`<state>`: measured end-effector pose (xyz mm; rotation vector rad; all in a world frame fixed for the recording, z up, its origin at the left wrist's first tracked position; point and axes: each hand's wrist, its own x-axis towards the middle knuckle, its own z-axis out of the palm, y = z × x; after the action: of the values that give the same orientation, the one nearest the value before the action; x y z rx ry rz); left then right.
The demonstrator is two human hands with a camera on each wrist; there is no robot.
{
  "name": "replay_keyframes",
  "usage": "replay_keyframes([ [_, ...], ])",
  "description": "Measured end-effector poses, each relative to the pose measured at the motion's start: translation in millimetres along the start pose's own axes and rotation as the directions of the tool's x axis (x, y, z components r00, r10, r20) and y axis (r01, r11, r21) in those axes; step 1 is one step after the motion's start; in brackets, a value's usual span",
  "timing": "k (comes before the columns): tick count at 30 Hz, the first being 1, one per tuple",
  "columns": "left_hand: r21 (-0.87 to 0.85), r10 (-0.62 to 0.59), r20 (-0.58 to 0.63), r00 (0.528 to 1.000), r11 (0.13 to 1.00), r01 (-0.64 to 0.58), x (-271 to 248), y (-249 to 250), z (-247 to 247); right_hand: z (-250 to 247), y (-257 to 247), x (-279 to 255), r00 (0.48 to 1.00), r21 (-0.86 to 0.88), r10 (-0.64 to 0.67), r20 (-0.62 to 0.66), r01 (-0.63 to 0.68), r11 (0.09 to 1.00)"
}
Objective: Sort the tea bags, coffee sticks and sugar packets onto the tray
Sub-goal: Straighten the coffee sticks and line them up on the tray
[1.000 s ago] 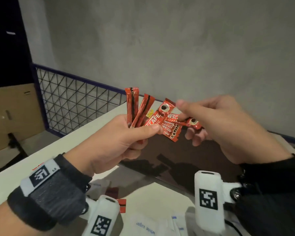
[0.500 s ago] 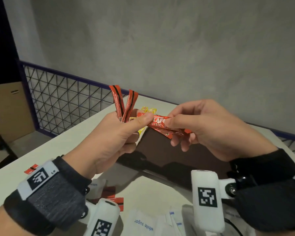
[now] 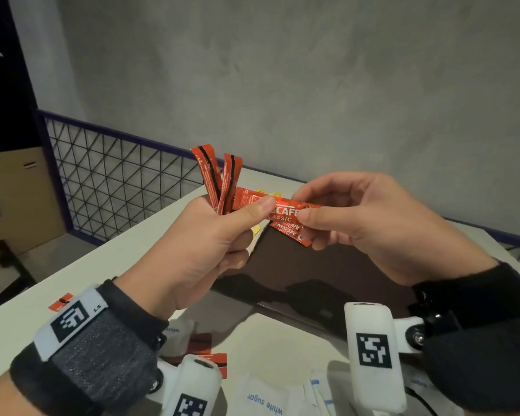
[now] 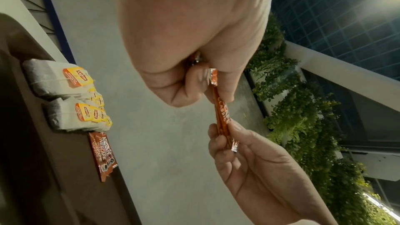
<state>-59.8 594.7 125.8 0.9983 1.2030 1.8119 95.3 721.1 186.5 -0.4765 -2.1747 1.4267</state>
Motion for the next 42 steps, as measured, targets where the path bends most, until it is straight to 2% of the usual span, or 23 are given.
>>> replay_keyframes([
  [8, 0.008, -0.005, 0.019, 1.0, 1.0, 0.005, -2.3, 2.0, 1.6, -2.8, -0.8, -0.7, 0.996, 0.075, -0.083, -0.036, 0.086, 0.994],
  [12, -0.014, 0.0, 0.047, 0.999, 1.0, 0.001, -1.7, 2.7, -0.8, -5.0, -2.1, -0.7, 0.999, 0.12, -0.049, -0.018, 0.051, 0.991],
  [17, -0.131, 0.012, 0.103, 0.995, 0.991, 0.002, -1.8, 4.1, -2.1, -12.9, -3.8, -2.0, 0.998, 0.359, 0.048, 0.028, -0.055, 0.932],
  [20, -0.161, 0.013, 0.122, 0.992, 0.987, 0.007, -1.1, 5.3, -3.1, -15.9, -2.6, -2.1, 0.997, 0.425, 0.071, 0.013, -0.07, 0.902],
  [29, -0.044, 0.021, 0.014, 1.0, 0.999, -0.021, -1.8, 3.0, -3.2, -7.8, -5.8, -1.5, 0.997, 0.274, 0.019, -0.069, 0.001, 0.962],
  [42, -0.026, -0.004, 0.023, 1.0, 1.0, 0.005, -2.5, 3.5, -0.2, -8.1, 1.2, 1.4, 0.997, 0.076, -0.053, -0.063, 0.058, 0.995],
])
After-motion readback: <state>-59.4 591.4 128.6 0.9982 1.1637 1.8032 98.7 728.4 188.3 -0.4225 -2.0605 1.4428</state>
